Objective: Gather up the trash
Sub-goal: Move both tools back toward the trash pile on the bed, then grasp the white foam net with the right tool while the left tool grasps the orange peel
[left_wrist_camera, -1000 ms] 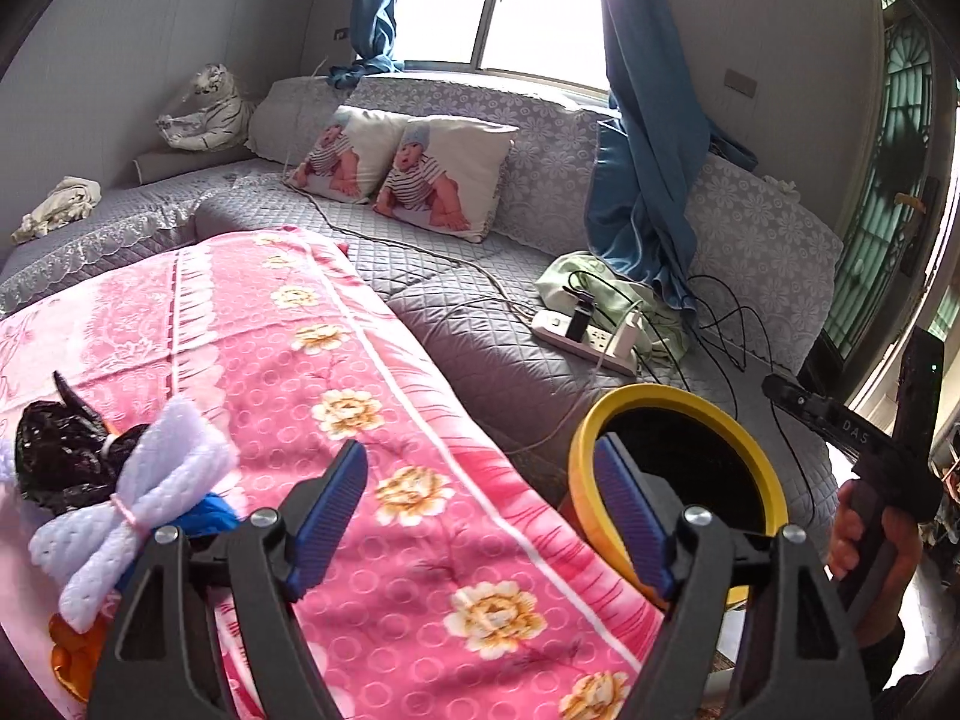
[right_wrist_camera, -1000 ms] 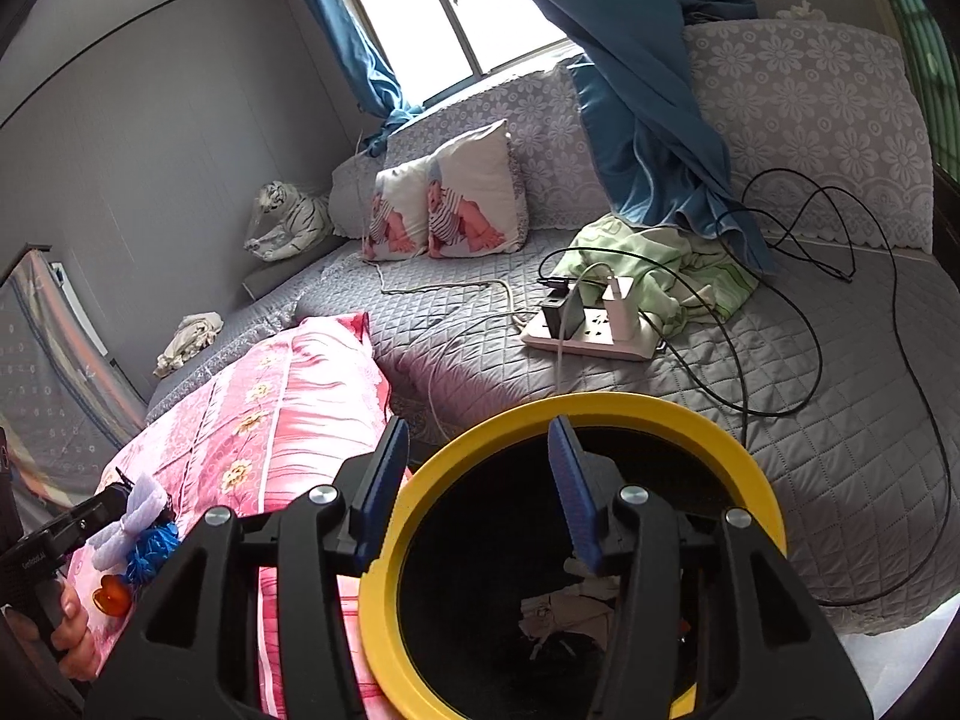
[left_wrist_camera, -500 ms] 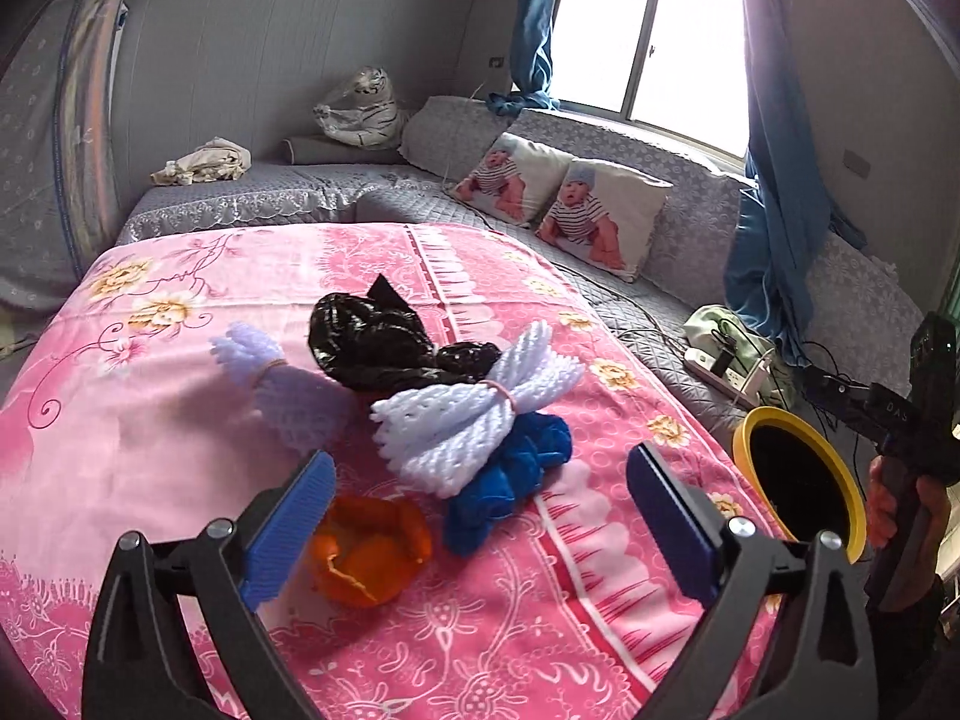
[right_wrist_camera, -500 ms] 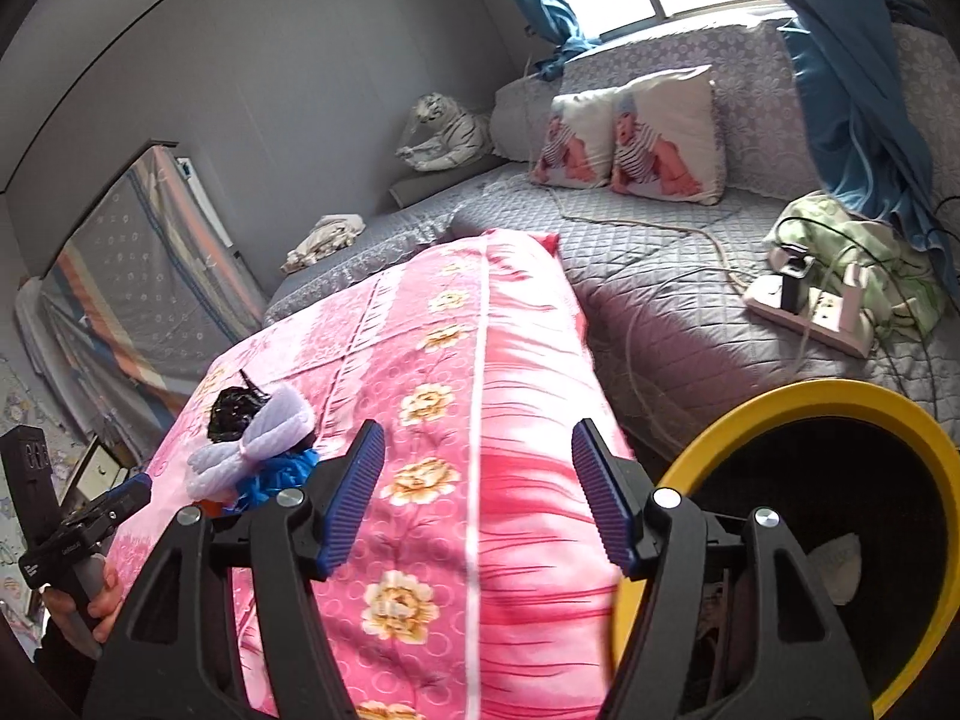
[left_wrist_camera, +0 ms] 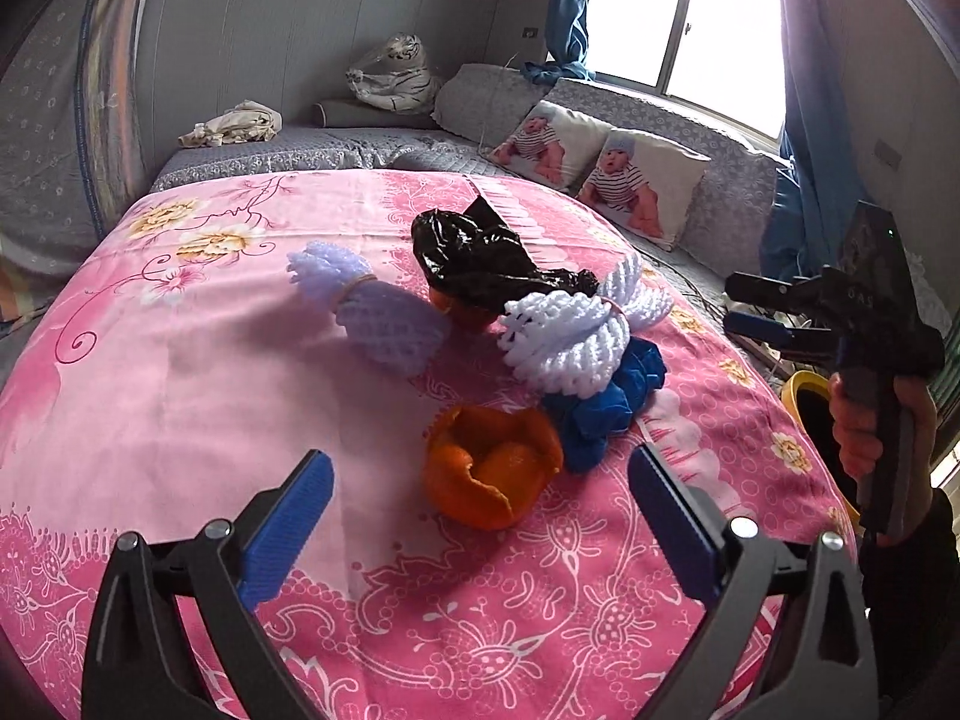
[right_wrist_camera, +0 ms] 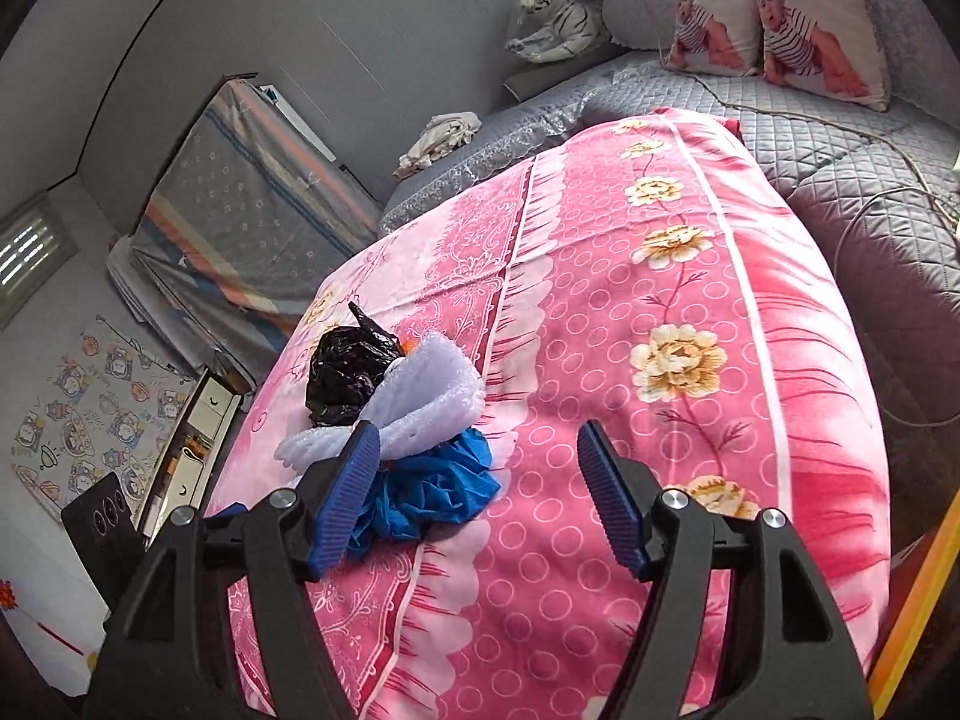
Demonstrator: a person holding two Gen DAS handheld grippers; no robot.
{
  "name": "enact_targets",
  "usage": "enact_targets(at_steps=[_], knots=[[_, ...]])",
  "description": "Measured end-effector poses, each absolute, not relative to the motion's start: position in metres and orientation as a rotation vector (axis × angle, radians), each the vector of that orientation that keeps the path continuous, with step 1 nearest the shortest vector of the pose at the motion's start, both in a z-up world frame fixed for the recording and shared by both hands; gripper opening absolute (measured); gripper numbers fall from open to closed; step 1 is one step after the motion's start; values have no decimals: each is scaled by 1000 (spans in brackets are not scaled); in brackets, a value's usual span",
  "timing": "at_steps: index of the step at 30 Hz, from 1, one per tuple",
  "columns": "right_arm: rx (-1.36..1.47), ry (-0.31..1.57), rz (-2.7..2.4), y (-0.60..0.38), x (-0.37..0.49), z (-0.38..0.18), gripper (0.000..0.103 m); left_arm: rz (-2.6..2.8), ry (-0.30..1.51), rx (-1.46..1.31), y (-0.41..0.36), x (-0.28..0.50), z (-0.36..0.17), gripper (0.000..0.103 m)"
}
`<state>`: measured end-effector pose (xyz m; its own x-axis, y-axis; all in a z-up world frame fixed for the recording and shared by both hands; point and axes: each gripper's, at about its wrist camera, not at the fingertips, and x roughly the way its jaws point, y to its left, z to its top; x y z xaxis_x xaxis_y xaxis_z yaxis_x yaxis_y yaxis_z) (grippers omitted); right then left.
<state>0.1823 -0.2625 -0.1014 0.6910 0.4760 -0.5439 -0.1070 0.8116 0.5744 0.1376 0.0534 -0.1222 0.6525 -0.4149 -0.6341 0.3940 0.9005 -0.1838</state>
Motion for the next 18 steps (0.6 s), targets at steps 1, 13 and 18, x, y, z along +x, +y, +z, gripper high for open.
enact_targets(at_steps=[1,13,18], knots=[[550,751,348,-260,188,-103,65,-457,731,-24,53,139,-124,95],[539,815,370,-233,220,-111,65,-471,813,-22,47,158,-137,95],[529,833,366,-225,230,-115,62,-476,840,-11,40,163,-143,90]])
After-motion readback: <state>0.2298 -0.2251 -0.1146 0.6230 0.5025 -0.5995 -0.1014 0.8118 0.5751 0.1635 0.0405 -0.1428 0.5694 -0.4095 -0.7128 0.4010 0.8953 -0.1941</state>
